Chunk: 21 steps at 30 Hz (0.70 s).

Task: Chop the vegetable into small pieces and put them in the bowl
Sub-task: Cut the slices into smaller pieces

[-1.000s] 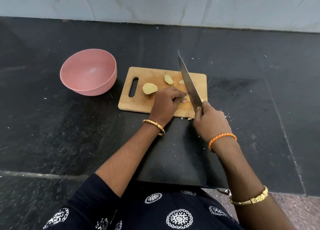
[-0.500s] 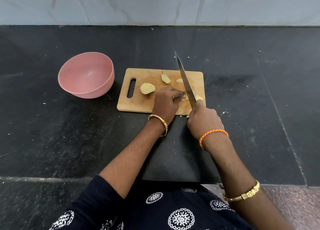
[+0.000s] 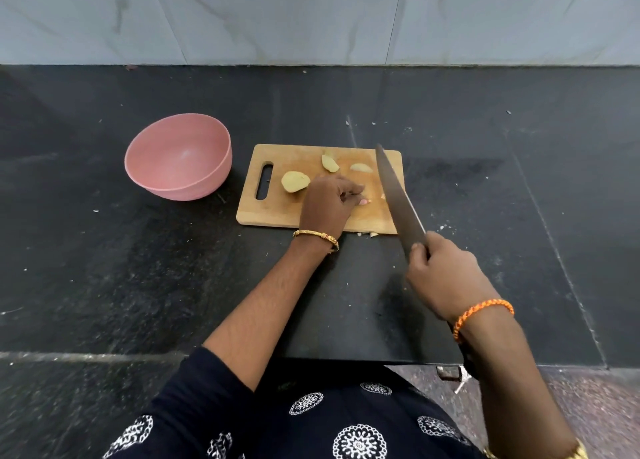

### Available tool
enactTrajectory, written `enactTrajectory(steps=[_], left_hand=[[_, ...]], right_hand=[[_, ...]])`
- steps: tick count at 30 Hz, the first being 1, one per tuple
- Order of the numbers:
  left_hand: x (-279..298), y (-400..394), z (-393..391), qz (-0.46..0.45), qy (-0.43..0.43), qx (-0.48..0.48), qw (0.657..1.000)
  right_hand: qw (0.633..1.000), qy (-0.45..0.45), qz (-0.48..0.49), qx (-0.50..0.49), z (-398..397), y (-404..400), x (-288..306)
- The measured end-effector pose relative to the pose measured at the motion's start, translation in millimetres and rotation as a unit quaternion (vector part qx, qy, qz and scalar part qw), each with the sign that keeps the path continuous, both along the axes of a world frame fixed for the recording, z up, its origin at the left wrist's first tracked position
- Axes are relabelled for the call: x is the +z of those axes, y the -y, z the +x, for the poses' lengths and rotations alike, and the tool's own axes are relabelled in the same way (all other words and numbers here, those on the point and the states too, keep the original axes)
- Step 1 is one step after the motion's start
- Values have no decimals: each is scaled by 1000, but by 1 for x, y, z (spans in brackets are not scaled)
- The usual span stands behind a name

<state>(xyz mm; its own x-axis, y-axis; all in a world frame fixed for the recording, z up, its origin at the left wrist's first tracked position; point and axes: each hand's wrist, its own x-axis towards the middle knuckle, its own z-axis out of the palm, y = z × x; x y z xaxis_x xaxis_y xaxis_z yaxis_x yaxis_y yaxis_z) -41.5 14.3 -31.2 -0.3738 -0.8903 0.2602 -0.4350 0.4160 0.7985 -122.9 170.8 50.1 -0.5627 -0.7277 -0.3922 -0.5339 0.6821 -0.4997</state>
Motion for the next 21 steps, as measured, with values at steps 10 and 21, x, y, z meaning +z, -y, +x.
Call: enactTrajectory(steps=[10, 21], left_hand=[[6, 4, 5, 22, -3, -27, 999], [5, 5, 5, 20, -12, -24, 999]], right_hand=[[997, -46, -51, 35, 2, 43, -21], [994, -93, -5, 61, 14, 52, -17]])
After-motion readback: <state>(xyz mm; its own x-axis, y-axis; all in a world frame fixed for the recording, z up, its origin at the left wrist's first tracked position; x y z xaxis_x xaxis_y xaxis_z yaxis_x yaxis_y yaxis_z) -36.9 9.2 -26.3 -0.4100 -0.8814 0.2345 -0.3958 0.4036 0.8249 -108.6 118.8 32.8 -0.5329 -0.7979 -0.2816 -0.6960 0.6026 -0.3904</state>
